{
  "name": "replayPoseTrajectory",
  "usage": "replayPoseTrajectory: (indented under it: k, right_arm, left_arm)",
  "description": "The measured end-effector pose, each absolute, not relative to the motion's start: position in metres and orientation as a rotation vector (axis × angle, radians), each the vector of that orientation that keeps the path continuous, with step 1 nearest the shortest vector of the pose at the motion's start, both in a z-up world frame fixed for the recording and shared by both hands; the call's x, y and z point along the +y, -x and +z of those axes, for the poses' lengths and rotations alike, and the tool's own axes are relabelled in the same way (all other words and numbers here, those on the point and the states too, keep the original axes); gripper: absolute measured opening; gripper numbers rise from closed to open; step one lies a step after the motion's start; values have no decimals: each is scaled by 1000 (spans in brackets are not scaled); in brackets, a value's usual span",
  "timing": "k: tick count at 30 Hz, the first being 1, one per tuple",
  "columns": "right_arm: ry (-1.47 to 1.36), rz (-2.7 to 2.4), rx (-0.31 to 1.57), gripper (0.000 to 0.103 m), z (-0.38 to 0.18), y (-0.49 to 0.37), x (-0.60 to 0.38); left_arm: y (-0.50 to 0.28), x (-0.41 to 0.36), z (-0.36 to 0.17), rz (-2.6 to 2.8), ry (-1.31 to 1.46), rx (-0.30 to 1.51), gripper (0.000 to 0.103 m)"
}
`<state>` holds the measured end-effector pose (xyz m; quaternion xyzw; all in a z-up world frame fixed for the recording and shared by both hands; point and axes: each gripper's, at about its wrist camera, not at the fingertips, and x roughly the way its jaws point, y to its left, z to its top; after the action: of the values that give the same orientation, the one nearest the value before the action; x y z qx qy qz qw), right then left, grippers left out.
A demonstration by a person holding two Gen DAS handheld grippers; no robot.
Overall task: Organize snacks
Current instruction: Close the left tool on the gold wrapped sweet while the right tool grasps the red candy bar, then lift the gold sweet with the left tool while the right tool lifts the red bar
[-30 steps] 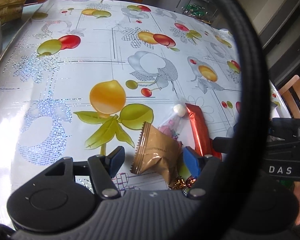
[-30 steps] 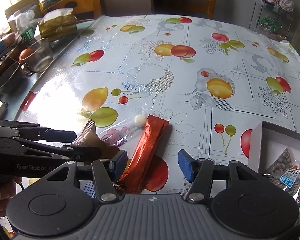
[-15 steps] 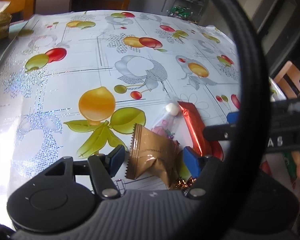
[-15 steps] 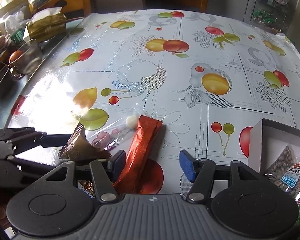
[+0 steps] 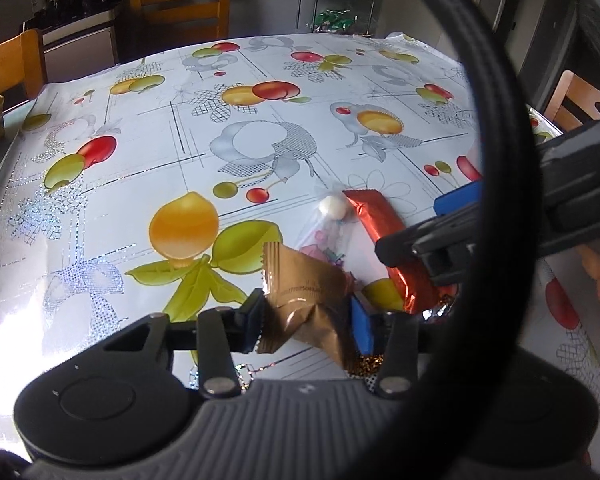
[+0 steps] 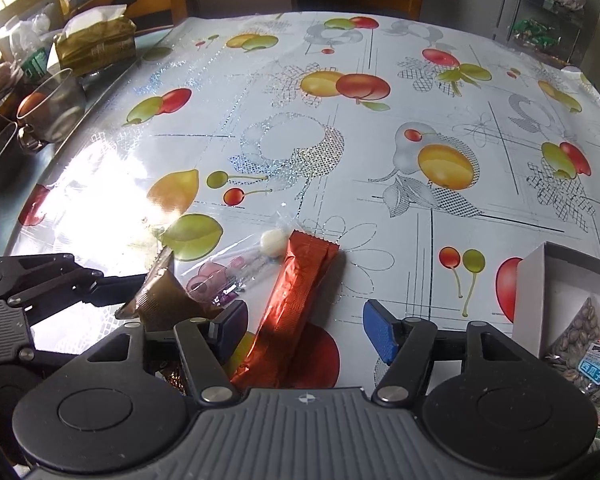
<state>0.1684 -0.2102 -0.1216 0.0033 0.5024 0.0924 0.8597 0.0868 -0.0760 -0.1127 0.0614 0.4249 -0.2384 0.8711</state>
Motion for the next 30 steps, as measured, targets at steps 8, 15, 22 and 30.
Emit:
replayPoseTrajectory:
  k: [8,15,22,30]
  right_arm:
    - [27,201,1059,61,-129,-175,-201]
    - [89,222,1054,42,-133,-175,-192]
    - [117,249,1047,32,-133,-171,-189]
    - [103,289,1043,24,-125,-167,-196]
  left_arm:
    - [-86,-64,-110,-458,-108,895,32]
    - [-81,-60,-105,-452,-105,892,32]
    - [-78,-62,-101,-444,-104,887,32]
    - [-74,-59,-91,-428,-87,870,32]
